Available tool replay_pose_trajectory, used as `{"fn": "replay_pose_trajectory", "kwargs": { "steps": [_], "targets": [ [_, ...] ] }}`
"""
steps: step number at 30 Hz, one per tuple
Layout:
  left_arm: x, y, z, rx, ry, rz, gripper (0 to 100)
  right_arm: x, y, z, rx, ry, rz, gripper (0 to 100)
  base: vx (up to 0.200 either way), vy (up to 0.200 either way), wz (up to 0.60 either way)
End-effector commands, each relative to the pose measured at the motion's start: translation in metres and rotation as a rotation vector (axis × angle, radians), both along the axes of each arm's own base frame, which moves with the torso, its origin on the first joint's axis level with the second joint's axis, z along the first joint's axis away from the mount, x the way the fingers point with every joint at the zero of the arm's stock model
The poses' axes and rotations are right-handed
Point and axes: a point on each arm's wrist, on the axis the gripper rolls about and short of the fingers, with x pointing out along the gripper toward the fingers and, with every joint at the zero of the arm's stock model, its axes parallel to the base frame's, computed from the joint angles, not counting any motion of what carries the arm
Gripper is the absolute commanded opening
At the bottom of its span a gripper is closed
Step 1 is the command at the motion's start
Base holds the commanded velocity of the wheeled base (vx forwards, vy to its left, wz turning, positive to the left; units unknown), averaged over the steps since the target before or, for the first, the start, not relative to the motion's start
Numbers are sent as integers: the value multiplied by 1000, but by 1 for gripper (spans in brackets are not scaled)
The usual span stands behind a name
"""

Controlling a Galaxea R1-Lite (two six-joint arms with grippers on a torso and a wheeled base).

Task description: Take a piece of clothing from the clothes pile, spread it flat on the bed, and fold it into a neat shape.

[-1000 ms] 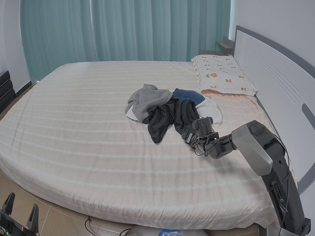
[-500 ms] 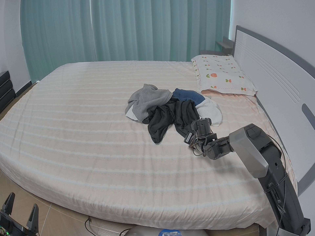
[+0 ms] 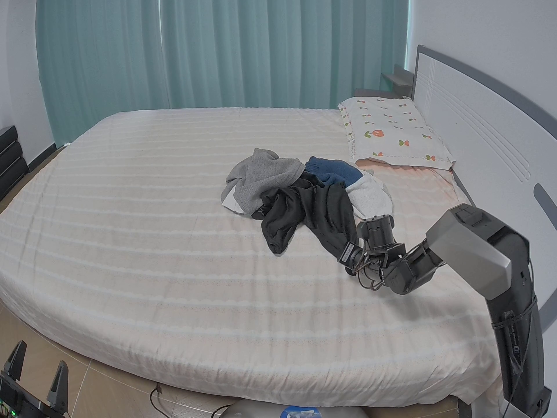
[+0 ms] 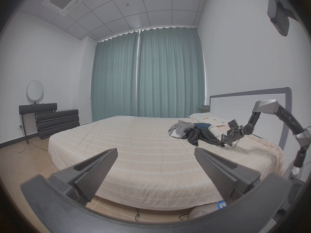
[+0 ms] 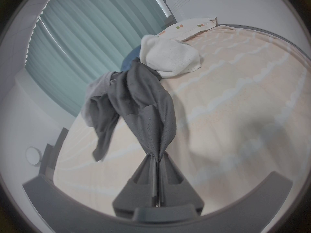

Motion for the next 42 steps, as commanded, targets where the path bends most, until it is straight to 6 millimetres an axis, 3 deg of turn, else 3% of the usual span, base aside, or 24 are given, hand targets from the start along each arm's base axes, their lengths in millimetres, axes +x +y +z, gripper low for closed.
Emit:
{"fn": "replay_pose_trajectory", "kwargs": {
  "steps": [1,7,10,11,12,20,28,32,33,34,35,37,38,41,42],
  "targets": [
    [0,0,-5,0,2,1,100,-89,-26,95,165,-182,155,0,0,0,0],
    [0,0,-5,0,4,2,100,-163,-56,137,245,-297,272,0,0,0,0],
    [0,0,-5,0,4,1,100,-168,-58,138,244,-297,277,0,0,0,0],
    [0,0,-5,0,4,1,100,-192,-65,144,233,-311,295,0,0,0,0],
    [0,0,-5,0,4,1,100,-199,-67,152,242,-343,305,0,0,0,0],
    [2,0,-4,1,28,-29,100,-232,-81,207,318,-554,323,0,0,0,0],
    [0,0,-5,31,-5,-24,100,-245,-77,214,338,-571,395,0,0,0,0],
    [0,0,-5,26,-2,-24,100,-250,-78,205,338,-535,400,0,0,0,0],
    [-1,0,0,17,-16,-28,100,-252,-79,197,328,-503,400,0,0,0,0],
    [-3,0,34,-32,-84,-39,100,-253,-80,191,324,-483,400,0,0,0,0],
    [3,0,90,-152,-138,-56,100,-252,-79,188,322,-470,399,0,0,0,0],
    [3,0,90,-152,-138,-56,100,-252,-79,188,322,-469,399,0,0,0,0],
    [35,-1,130,-230,-63,-93,100,-248,-78,187,320,-464,397,0,0,0,0],
    [66,-4,121,-83,105,-158,100,-248,-77,185,316,-454,399,0,0,0,0],
    [66,-4,121,-83,105,-158,100,-248,-77,185,316,-454,399,0,0,0,0]
  ]
}}
